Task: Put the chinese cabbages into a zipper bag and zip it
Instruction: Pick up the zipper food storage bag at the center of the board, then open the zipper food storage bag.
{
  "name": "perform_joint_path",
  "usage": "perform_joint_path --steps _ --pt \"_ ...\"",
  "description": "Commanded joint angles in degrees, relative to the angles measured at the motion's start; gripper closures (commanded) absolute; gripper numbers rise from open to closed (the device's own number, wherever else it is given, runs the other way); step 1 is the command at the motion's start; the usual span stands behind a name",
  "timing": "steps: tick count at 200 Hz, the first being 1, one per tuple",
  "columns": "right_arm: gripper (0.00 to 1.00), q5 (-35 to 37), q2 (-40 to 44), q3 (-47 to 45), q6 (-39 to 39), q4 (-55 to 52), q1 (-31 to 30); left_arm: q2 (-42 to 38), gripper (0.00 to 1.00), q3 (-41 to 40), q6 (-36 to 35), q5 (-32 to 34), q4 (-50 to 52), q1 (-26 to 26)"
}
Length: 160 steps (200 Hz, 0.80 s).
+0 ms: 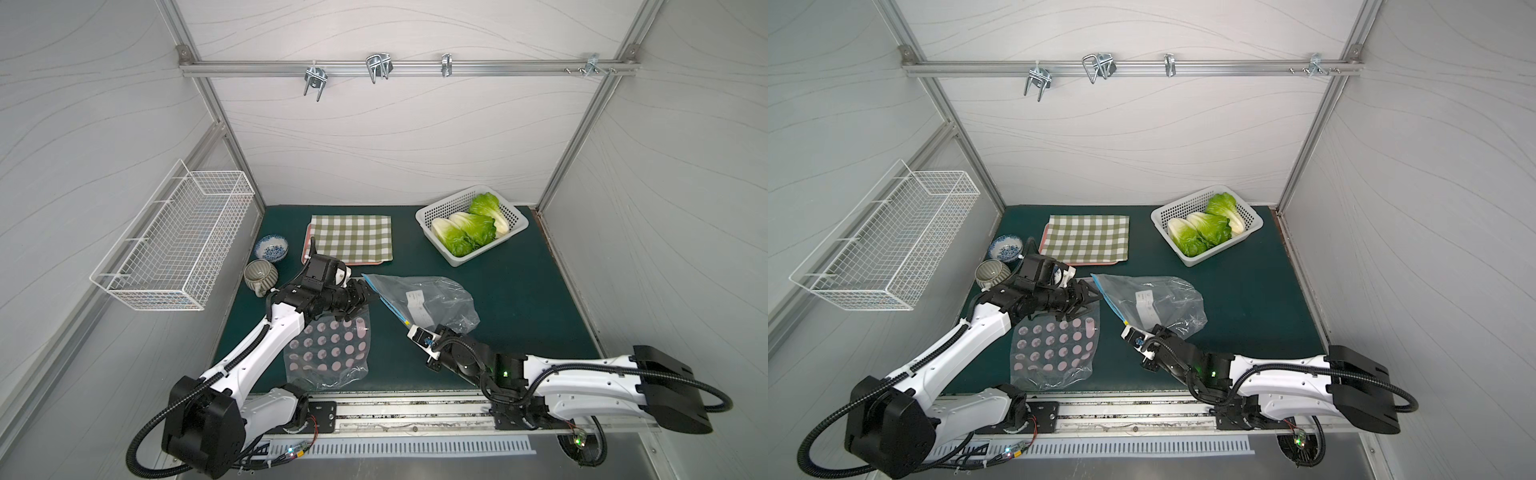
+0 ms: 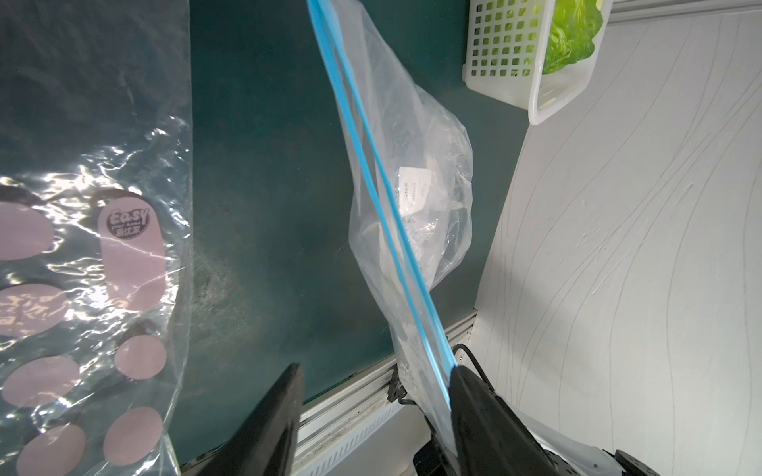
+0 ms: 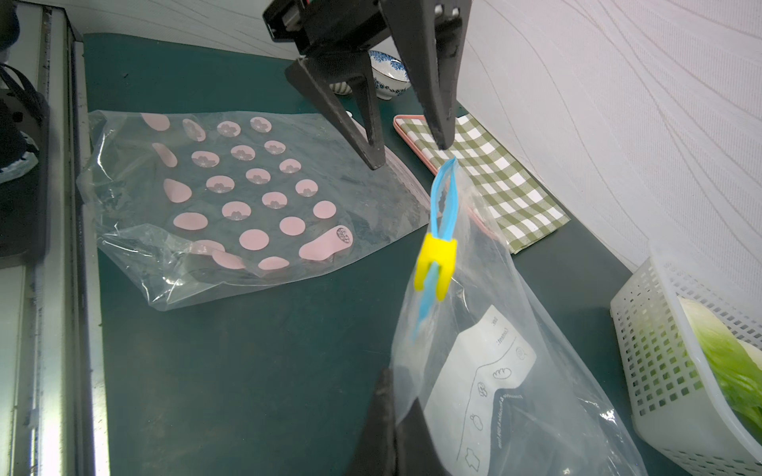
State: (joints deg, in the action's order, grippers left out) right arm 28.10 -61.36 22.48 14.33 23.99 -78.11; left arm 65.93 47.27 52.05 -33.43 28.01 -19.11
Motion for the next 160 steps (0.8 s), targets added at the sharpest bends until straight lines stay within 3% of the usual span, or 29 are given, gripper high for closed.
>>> perform_joint_path --steps 1,160 --pt "1.00 0.6 -0.2 -0.5 -1.0 2.2 -0.5 0.7 0.43 -0.2 3.1 -1.9 -6.3 0.3" --pt "1.00 0.6 -2.5 0.1 -1.3 3.9 -0.5 2.7 0.68 -5.6 5.8 -2.8 -13.4 -0.2"
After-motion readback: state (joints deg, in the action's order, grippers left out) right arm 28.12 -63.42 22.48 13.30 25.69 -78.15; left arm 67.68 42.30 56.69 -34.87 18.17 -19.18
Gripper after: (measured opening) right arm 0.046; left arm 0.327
